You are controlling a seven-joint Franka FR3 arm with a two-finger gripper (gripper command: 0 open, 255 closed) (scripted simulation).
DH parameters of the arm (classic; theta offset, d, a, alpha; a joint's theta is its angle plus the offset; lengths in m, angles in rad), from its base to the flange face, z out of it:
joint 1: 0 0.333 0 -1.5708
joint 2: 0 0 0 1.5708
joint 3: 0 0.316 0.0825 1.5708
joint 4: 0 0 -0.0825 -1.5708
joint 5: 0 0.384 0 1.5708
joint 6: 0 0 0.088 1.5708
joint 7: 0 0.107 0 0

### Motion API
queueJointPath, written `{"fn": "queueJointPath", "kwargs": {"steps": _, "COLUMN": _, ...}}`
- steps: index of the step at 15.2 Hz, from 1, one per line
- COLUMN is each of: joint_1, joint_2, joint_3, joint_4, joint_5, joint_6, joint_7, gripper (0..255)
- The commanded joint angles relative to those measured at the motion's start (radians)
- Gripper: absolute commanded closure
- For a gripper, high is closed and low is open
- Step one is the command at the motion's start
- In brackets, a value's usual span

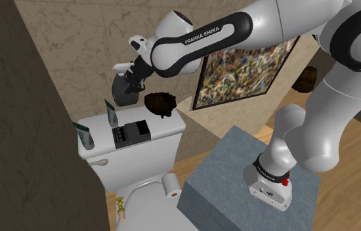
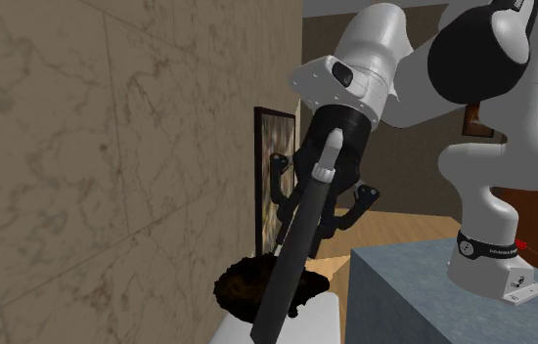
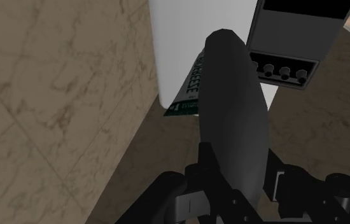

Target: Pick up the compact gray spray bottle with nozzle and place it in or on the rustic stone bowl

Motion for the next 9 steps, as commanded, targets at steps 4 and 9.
{"fn": "queueJointPath", "kwargs": {"steps": 4, "joint_1": -0.003, "joint_2": -0.026, "joint_3": -0.005, "joint_4": 0.03, "joint_5": -0.056, "joint_6": -0.051, "joint_7": 0.049, "gripper": 255}}
{"fn": "queueJointPath", "kwargs": {"steps": 9, "joint_1": -0.049, "joint_2": -0.093, "joint_3": -0.062, "joint_4": -0.038, "joint_5": 0.014, "joint_6": -0.077, "joint_7": -0.111, "gripper": 255}}
